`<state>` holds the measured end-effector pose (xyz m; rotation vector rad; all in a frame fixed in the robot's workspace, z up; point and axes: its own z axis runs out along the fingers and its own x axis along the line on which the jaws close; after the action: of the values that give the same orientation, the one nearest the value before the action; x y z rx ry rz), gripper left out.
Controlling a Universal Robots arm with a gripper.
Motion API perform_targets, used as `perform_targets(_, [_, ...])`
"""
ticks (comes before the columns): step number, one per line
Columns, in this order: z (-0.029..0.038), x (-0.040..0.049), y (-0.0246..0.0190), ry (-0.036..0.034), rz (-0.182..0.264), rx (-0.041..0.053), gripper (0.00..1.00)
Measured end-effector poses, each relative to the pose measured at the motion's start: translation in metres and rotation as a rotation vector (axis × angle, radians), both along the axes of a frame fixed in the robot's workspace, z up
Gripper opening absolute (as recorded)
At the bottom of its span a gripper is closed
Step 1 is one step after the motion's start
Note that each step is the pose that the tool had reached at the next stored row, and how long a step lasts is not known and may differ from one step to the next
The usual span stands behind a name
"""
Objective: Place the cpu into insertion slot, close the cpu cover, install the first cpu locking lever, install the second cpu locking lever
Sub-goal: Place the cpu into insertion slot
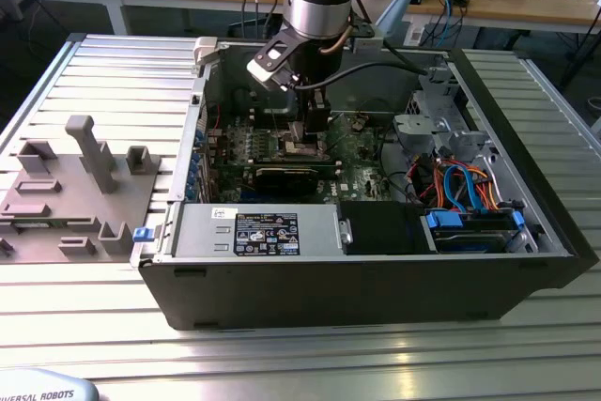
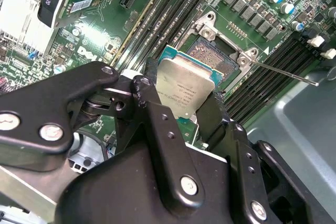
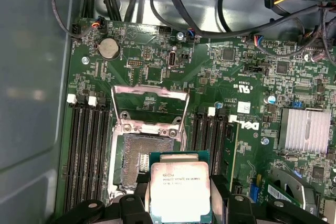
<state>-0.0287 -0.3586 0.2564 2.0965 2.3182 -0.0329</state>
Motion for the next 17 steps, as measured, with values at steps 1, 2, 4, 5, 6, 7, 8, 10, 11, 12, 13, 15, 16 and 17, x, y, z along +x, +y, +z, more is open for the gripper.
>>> perform_targets(1, [0.0, 0.0, 0.0, 0.0, -0.002, 0.0, 0.54])
perform_targets(2, [-0.0001, 0.0, 0.0, 0.0, -0.003, 0.0001, 0.54])
perform_targets(4, [-0.0003, 0.0, 0.0, 0.0, -0.014, 0.0, 0.54])
perform_targets(5, [-0.0005, 0.0, 0.0, 0.0, -0.024, 0.0, 0.54])
perform_targets(6, [-0.0006, 0.0, 0.0, 0.0, -0.029, 0.0, 0.54])
perform_targets(7, [-0.0007, 0.0, 0.0, 0.0, -0.033, 0.0, 0.54])
perform_targets(8, [-0.0007, 0.0, 0.0, 0.0, -0.034, 0.0, 0.54])
perform_targets(10, [-0.0008, 0.0, 0.0, 0.0, -0.035, 0.0, 0.54])
perform_targets(11, [-0.0008, 0.0, 0.0, 0.0, -0.036, 0.0001, 0.54])
perform_targets(12, [-0.0008, 0.0, 0.0, 0.0, -0.037, 0.0, 0.54])
perform_targets(13, [-0.0008, 0.0, 0.0, 0.0, -0.038, 0.0, 0.54])
perform_targets(15, [-0.0009, 0.0, 0.0, 0.0, -0.039, -0.0001, 0.54])
perform_targets(16, [-0.0009, 0.0, 0.0, 0.0, -0.04, 0.0, 0.54])
perform_targets(17, [-0.0009, 0.0, 0.0, 0.0, -0.041, 0.0001, 0.54])
